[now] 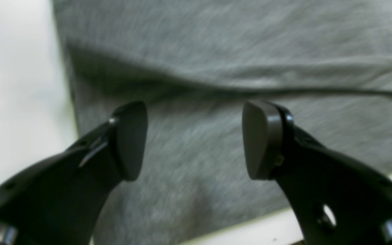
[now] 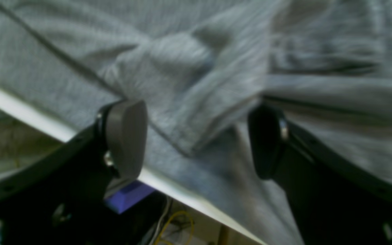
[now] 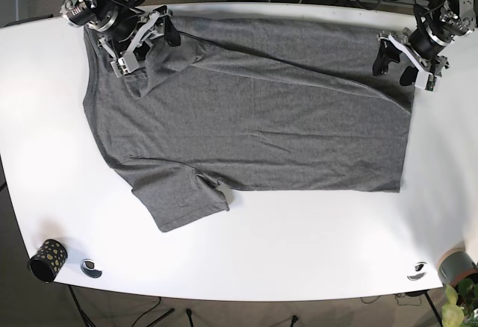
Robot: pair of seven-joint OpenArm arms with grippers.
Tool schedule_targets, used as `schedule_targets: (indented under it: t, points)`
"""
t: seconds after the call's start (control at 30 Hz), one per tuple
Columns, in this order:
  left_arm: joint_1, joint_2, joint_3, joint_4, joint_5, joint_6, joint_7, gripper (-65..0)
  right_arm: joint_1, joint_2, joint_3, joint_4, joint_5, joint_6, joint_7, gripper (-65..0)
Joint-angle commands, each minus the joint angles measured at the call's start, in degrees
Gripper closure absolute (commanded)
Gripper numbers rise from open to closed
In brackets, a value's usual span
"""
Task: Fold the T-shirt properly
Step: 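Release the hem and reposition both grippers over the folded shirt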
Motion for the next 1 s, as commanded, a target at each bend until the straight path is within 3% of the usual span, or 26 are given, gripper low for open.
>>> schedule_targets:
  t: [0.0,0.13,0.23,0.37,0.43,0.73,0.83,0.97]
  points:
    - [0.1,-0.9,-0.4,-1.2,-0.8,-0.4,-1.3,-39.6,0.3,0.2,-1.6,0.8,1.3,0.54,1.2,-44.4]
    - [-0.3,-0.9,-0.4,-2.9,-0.8,-0.5,-1.3,-39.6,0.9,-0.6,-1.7,0.8,1.1,0.54,1.2,-41.9]
    - [-0.3,-0.9,-0.4,-3.1,-0.8,-0.5,-1.3,-39.6,2.2,-0.9,-1.5,0.7,1.0,0.54,1.2,-30.1]
    - [-0.3,-0.9,-0.4,-3.1,-0.8,-0.5,-1.3,-39.6,5.0,-0.9,-1.8,-1.1,0.9,0.54,1.2,-7.8]
    - [-0.3,-0.9,-0.4,-3.1,-0.8,-0.5,-1.3,-39.6,6.5,-0.8,-1.9,-2.8,0.9,0.54,1.2,-0.3]
    - [-0.3,-1.0,-0.4,-3.2,-0.8,-0.5,-1.3,-39.6,15.6,-0.7,-1.6,-4.7,0.9,0.54,1.2,0.0]
    - [-0.3,-1.1,-0.4,-3.2,-0.8,-0.5,-1.3,-39.6,17.6,0.5,-2.0,-5.7,0.9,0.54,1.2,-0.5]
    - [-0.3,-1.3,-0.4,-3.2,-0.8,-0.5,-1.3,-39.6,19.8,0.9,-2.0,-7.9,0.9,0.54,1.2,-8.6]
